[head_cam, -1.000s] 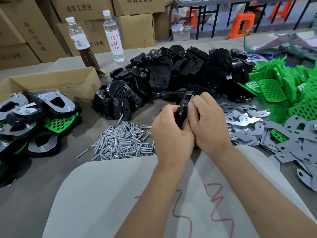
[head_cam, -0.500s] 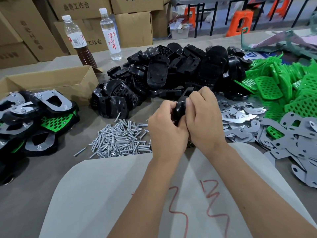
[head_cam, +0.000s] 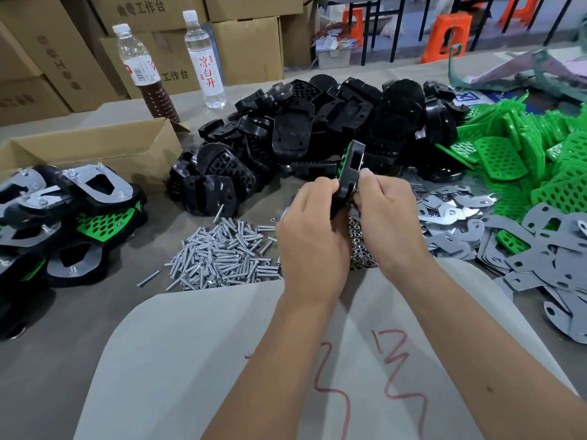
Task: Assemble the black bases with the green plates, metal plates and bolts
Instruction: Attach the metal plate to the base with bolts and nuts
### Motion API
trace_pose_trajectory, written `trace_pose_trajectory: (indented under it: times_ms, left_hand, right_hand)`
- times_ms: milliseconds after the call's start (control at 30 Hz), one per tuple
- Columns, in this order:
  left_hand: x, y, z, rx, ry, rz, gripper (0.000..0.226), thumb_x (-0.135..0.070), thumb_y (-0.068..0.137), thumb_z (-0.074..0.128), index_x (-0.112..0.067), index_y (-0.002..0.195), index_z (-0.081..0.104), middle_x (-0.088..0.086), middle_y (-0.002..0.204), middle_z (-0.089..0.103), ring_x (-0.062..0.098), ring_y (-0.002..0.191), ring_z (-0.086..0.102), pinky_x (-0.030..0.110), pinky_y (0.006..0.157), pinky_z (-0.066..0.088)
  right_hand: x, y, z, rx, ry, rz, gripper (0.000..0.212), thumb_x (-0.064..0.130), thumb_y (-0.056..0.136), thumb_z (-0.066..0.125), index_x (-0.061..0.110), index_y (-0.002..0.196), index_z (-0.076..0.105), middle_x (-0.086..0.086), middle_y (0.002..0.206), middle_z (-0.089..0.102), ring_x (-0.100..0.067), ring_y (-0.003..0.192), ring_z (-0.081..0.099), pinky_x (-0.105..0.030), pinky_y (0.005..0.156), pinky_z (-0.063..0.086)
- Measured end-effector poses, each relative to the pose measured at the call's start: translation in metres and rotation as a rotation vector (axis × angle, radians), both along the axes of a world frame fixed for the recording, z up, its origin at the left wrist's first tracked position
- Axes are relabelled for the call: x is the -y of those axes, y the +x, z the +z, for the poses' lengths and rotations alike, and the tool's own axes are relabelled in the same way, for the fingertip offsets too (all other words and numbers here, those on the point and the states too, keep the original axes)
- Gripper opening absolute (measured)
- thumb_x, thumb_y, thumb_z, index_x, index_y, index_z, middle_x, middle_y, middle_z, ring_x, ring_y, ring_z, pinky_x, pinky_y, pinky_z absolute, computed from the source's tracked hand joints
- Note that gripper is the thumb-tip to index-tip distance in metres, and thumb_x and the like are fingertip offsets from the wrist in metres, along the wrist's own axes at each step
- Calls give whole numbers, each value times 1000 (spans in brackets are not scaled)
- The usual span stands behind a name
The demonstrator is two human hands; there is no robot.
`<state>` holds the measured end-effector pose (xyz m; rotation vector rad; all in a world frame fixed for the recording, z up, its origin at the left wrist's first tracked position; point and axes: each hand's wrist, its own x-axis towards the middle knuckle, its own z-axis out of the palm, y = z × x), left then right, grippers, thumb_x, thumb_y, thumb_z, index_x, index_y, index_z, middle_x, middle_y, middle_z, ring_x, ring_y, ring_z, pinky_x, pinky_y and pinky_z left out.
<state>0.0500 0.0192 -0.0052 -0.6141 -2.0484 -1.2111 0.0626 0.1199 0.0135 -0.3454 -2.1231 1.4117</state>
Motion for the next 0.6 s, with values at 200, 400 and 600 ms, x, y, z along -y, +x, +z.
trace_pose_trajectory:
  times_ms: [200, 400, 600]
  left_hand:
    - [2, -3, 0, 125, 113, 44, 15, -7, 87, 79, -8, 99, 69, -3, 87, 71, 18, 81, 65, 34, 71, 52]
    - [0, 0, 1, 82, 88, 19, 14, -9, 87, 79, -6, 95, 68, -2, 83, 69, 18, 76, 62, 29, 67, 48]
    - [0, 0, -1, -15, -7, -18, 11, -4, 86, 77, -5, 93, 68, 2, 81, 66, 26, 74, 58, 42, 65, 48]
  right_hand:
    - [1, 5, -4, -42, 460, 52, 19, 16, 108, 38, 14, 90, 44, 1, 90, 49, -19, 77, 46, -39, 70, 38]
    - [2, 2, -6, -139, 414, 17, 30, 12, 111, 37, 5, 83, 42, -1, 71, 43, -19, 65, 38, -35, 61, 32]
    - [1, 0, 1, 17, 16, 16, 39, 16, 104, 40, 22, 67, 31, 12, 56, 33, -8, 58, 27, -33, 57, 27]
